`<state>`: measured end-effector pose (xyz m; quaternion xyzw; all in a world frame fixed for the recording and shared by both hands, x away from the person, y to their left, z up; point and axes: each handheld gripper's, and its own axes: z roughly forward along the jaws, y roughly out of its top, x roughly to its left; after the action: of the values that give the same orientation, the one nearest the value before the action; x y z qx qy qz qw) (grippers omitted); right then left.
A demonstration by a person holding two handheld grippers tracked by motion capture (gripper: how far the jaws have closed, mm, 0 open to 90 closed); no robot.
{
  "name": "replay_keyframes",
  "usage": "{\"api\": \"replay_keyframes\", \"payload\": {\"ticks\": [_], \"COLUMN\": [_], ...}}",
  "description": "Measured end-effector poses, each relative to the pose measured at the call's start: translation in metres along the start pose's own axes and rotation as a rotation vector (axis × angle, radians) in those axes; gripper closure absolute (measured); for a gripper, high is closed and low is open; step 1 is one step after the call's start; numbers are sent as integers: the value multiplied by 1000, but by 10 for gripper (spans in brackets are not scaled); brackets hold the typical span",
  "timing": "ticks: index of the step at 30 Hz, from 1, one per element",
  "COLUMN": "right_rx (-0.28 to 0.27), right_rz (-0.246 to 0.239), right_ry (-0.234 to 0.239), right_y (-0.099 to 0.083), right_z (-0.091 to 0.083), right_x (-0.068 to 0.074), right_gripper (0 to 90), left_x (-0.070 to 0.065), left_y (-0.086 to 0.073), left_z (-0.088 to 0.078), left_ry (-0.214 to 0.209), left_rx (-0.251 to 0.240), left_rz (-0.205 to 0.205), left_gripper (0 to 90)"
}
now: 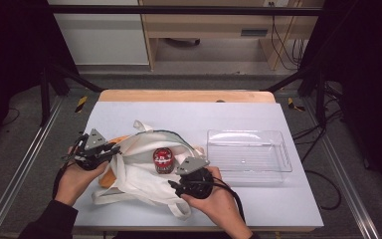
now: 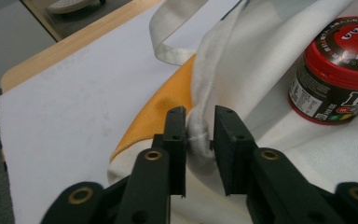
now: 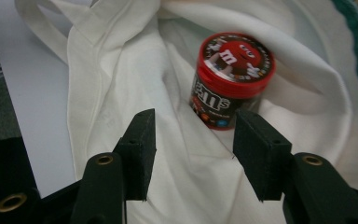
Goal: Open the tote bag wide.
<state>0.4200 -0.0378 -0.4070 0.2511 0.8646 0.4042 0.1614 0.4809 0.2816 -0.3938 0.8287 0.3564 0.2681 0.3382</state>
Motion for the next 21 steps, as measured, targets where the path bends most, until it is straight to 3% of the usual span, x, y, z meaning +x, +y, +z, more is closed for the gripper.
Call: {"api": "replay_keyframes", "payload": {"ticks": [8,13,16,21], "right_rx": [27,5,8,55], "right_rz": [-27,3,-11,-22], "right_ry": [29,26,37,61], "right_y": [-3,-1,-1,1], "right_z": [13,10,12,24], "right_x": [0,-2,-1,-2], "right_gripper": [445,411,454,462], "left_x": [-7,-8,-7,-4], "left_y": [24,37,42,43], "left_z": [-17,-14,-6,13], "left_ry": [48,19,4,-60], "left_rx": [-39,-31,-33,-17], "left_rz": [29,36,48,37], "left_gripper": [615,540,482,421]}}
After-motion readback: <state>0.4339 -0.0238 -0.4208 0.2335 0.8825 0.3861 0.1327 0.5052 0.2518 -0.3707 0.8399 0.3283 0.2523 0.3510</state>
